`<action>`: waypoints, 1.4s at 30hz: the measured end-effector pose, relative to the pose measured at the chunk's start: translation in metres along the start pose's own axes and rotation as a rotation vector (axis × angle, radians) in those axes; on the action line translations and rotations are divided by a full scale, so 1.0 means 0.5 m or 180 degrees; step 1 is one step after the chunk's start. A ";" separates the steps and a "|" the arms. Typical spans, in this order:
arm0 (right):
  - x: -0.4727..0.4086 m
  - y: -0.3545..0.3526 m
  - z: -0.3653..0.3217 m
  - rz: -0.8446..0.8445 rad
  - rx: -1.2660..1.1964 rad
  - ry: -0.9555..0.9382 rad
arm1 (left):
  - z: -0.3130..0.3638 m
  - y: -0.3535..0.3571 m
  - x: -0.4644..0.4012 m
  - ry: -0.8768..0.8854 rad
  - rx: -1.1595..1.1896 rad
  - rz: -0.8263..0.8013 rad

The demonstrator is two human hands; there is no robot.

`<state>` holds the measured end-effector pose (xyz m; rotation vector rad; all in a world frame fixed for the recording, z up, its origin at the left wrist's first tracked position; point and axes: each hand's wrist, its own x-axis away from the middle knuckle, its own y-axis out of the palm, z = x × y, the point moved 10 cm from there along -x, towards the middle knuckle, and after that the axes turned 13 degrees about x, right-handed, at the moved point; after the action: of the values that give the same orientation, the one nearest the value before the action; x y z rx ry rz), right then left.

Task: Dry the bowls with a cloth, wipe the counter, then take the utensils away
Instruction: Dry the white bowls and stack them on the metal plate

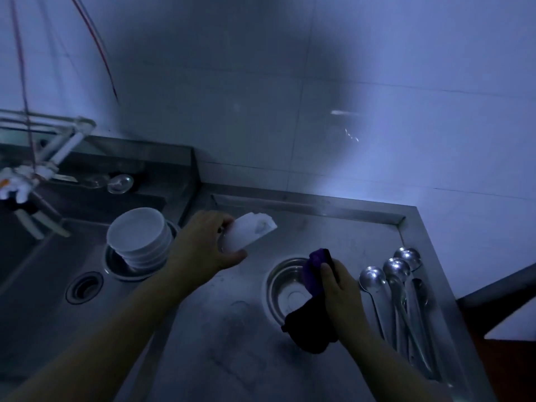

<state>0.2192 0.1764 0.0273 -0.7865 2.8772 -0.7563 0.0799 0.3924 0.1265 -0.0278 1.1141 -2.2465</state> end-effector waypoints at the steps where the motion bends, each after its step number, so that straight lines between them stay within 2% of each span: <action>1: 0.021 0.005 -0.016 0.0014 0.0027 -0.0057 | 0.017 -0.022 0.017 0.0164 -0.0090 0.0049; 4: 0.073 0.006 -0.070 0.0201 0.0202 -0.0203 | 0.049 -0.074 0.061 0.0451 -0.0218 0.0084; 7: 0.122 -0.007 -0.159 0.0504 0.0229 -0.0516 | 0.056 -0.125 0.095 0.0374 0.0068 0.0171; 11: 0.200 -0.034 -0.343 0.0984 -0.0052 -0.1649 | 0.070 -0.182 0.132 0.0241 0.0995 0.0303; 13: 0.246 -0.042 -0.435 0.1271 0.0149 -0.2415 | 0.076 -0.203 0.145 0.0148 0.1384 0.0358; 15: 0.282 -0.032 -0.501 0.1469 0.0684 -0.3031 | 0.086 -0.223 0.156 0.0095 0.1697 0.0427; 18: 0.333 0.007 -0.547 0.1799 0.1970 -0.3886 | 0.096 -0.252 0.174 -0.0122 0.2154 0.0648; 20: 0.355 0.041 -0.543 0.1730 0.2693 -0.4234 | 0.111 -0.272 0.186 -0.0103 0.2270 0.0789; 23: 0.373 0.071 -0.519 0.1396 0.3157 -0.4098 | 0.131 -0.290 0.204 0.0012 0.2144 0.0870; 25: 0.392 0.081 -0.503 0.1374 0.3225 -0.3924 | 0.141 -0.290 0.217 0.0026 0.2114 0.0907; 28: 0.425 0.079 -0.502 0.1679 0.2831 -0.3609 | 0.165 -0.271 0.236 -0.0003 0.2049 0.0887; 31: 0.456 0.066 -0.518 0.2031 0.2152 -0.3413 | 0.178 -0.247 0.246 -0.0171 0.2460 0.0836; 33: 0.468 0.066 -0.519 0.2143 0.1943 -0.3461 | 0.185 -0.242 0.249 -0.0222 0.2790 0.0781; 36: 0.480 0.065 -0.498 0.2131 0.1930 -0.3823 | 0.194 -0.247 0.257 -0.0108 0.2729 0.0735; 38: 0.485 0.062 -0.474 0.2023 0.2236 -0.4356 | 0.198 -0.242 0.261 -0.0037 0.2479 0.0511; 42: 0.490 0.060 -0.418 0.1679 0.3276 -0.5426 | 0.204 -0.191 0.254 -0.0173 0.2045 -0.0982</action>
<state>-0.0460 0.1707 0.2123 -0.1834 0.8640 -0.7146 -0.0435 0.2943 0.2306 0.0048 0.3338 -2.7635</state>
